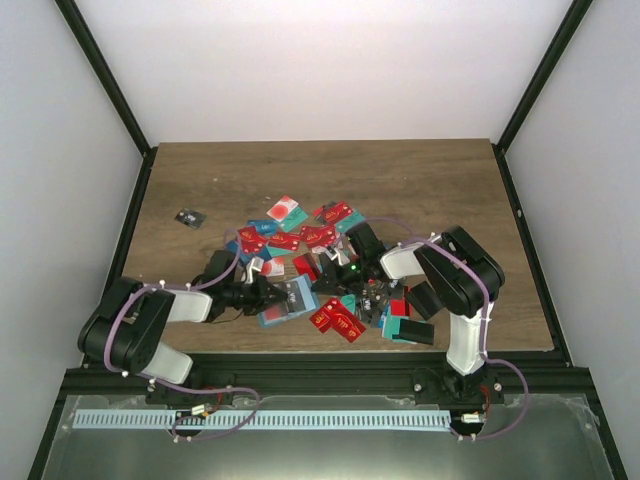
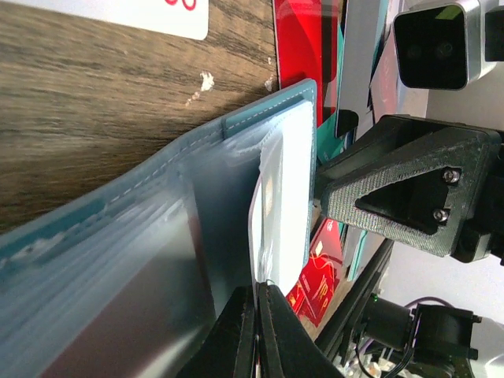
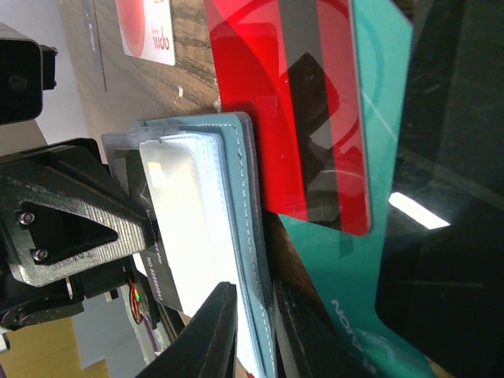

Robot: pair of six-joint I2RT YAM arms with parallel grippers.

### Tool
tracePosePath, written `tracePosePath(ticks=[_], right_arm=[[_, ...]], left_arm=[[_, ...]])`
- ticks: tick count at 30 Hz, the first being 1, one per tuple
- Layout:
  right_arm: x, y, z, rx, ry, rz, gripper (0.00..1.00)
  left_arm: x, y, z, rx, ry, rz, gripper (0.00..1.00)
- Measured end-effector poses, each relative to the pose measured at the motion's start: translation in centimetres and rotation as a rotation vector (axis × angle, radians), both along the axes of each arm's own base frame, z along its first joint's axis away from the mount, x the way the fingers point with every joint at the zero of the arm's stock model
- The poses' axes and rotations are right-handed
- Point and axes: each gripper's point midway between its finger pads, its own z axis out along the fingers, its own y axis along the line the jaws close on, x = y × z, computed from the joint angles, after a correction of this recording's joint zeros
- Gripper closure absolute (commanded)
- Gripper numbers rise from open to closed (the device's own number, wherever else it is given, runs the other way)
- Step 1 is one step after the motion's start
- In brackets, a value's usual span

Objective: Put the credit cards into the card holder
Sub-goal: Insert the credit card into the card holder.

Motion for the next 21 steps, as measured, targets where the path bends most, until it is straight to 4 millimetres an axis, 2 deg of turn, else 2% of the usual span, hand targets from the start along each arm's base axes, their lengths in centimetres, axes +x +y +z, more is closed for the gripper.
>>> tracePosePath(ticks=[21], right_arm=[[0.1,-0.1,-0.1,-0.004,0.032,-0.025,0.87]], left_arm=[[0.3,-2.0,-0.8,-0.027,0.045,0.034,0.96]])
